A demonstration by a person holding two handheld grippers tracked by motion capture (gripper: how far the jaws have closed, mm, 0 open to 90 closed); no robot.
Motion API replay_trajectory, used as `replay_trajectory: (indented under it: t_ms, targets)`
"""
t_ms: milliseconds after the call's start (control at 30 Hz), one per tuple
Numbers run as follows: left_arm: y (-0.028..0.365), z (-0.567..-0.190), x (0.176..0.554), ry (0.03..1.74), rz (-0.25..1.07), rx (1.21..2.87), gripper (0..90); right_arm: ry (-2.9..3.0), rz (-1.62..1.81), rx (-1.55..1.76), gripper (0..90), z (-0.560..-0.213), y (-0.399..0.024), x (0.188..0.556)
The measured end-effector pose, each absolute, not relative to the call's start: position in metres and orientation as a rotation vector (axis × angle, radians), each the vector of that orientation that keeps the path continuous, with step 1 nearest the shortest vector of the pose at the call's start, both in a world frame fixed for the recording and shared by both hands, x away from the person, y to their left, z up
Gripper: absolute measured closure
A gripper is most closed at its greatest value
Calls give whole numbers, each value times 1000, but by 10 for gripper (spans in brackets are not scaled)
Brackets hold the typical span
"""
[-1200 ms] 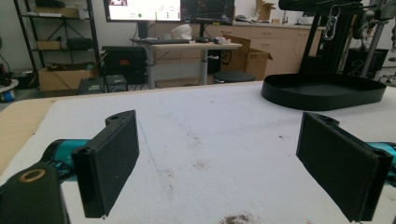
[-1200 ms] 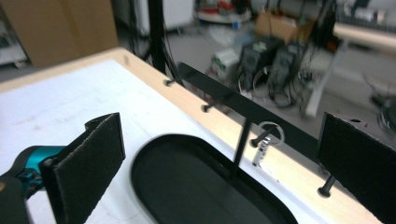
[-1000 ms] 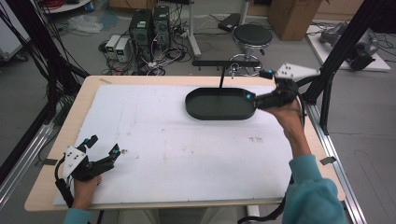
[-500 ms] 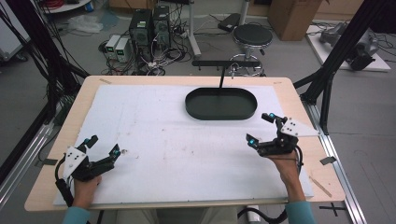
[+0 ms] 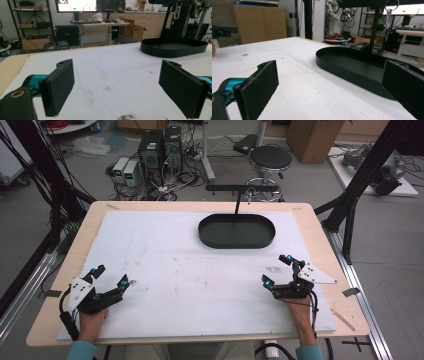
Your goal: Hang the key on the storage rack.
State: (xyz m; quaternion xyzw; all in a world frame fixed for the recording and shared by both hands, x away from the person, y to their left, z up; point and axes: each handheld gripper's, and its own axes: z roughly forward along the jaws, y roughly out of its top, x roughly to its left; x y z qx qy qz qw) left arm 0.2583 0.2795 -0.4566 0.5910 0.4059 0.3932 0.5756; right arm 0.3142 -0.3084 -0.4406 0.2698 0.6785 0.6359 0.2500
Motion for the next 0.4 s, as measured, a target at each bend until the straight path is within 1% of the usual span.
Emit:
replay_trajectory:
  t_ms: [167, 400]
  targets:
    - [280, -456, 258, 957, 917, 1387, 136, 1870, 1731, 769, 7, -454, -312, 315]
    - [280, -457, 258, 951, 922, 1376, 136, 1844, 1718, 778, 7, -455, -312, 314]
